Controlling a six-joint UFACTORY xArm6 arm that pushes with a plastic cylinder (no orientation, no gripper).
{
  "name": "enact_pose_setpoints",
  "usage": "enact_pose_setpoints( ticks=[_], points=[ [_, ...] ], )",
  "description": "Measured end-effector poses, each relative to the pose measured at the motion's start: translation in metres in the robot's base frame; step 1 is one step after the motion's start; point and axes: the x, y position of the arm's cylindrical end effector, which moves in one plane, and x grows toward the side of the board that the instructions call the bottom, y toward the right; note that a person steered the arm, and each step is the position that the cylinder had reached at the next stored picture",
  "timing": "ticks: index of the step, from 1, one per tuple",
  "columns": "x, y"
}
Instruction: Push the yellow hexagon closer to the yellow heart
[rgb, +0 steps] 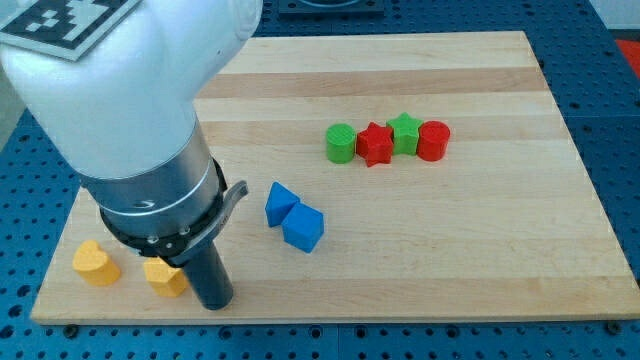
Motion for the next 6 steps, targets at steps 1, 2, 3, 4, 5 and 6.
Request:
enact_pose_setpoints(
  ticks=[1, 2, 3, 4, 5, 6],
  points=[
    [0.000, -0.002],
    [-0.001, -0.018],
    [-0.002, -0.019],
    [-0.005, -0.019],
    [-0.009, -0.019],
    [-0.011, -0.025]
  ],
)
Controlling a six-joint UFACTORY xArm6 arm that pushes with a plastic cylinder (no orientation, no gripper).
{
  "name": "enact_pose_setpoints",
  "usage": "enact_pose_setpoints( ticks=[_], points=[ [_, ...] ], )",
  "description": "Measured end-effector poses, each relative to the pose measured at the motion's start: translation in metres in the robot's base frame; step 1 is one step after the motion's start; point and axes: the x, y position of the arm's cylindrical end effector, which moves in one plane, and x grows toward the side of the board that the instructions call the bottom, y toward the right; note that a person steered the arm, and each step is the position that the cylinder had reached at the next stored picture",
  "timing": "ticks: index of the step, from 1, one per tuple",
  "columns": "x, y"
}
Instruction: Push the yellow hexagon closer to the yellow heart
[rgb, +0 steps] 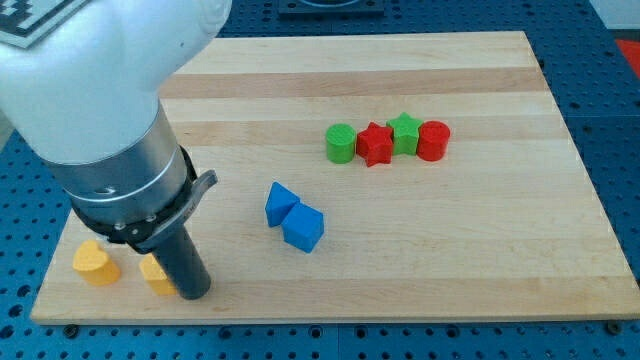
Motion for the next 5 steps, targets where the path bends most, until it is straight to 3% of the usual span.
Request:
enact_pose_setpoints(
  ticks=[5],
  points=[
    [-0.022, -0.027]
  ],
)
